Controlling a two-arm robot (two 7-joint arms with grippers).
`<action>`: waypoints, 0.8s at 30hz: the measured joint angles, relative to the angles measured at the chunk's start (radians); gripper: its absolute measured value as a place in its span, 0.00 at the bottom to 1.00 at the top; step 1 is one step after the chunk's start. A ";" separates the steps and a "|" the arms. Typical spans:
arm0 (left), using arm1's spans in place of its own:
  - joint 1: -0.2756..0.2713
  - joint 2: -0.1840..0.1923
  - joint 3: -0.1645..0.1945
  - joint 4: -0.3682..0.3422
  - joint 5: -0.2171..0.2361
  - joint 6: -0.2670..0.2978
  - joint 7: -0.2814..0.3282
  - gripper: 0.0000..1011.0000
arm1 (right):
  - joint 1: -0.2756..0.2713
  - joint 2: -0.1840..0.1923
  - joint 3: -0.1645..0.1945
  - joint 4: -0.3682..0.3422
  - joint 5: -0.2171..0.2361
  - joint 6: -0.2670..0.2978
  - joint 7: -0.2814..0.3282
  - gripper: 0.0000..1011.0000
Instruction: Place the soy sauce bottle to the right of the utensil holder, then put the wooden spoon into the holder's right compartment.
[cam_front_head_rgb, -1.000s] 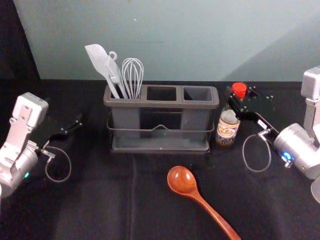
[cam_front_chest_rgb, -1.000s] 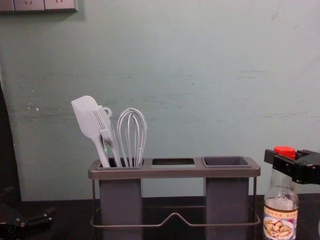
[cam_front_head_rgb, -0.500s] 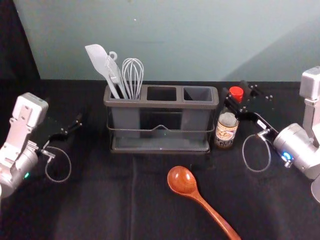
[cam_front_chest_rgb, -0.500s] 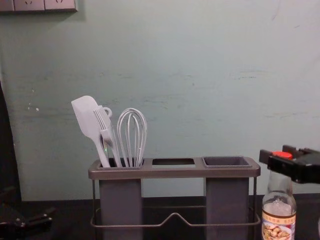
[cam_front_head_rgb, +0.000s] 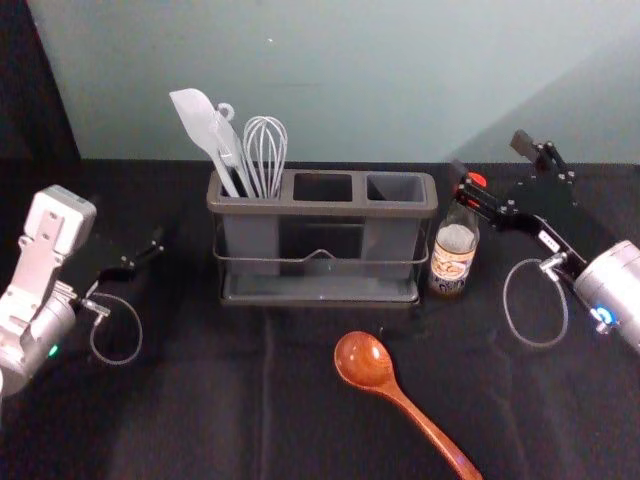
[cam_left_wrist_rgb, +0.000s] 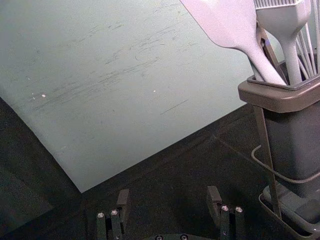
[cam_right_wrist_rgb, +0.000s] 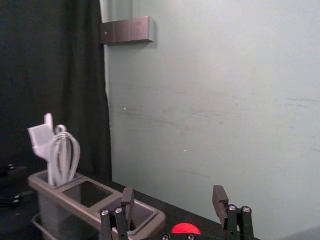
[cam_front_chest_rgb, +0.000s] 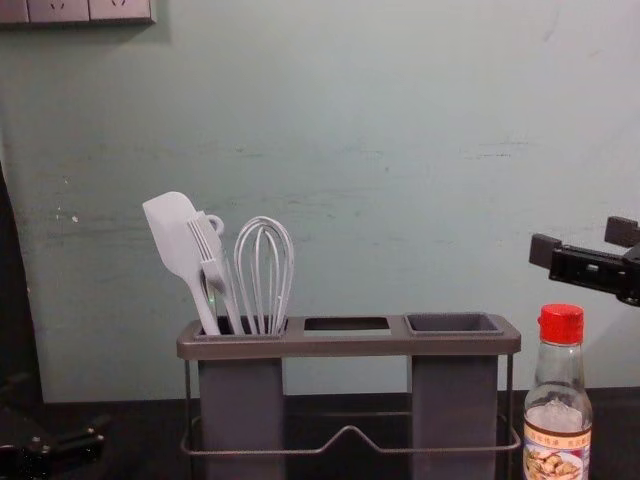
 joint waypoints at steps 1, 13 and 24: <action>0.000 0.000 0.000 0.000 0.000 0.000 0.000 0.99 | -0.010 0.002 0.000 -0.013 -0.003 0.001 -0.001 0.99; 0.000 0.000 0.000 0.000 0.000 0.000 0.000 0.99 | -0.097 -0.003 -0.088 -0.099 -0.080 0.024 -0.003 0.99; 0.000 0.000 0.000 0.000 0.000 0.000 0.000 0.99 | -0.109 -0.049 -0.183 -0.037 -0.120 0.056 0.002 0.99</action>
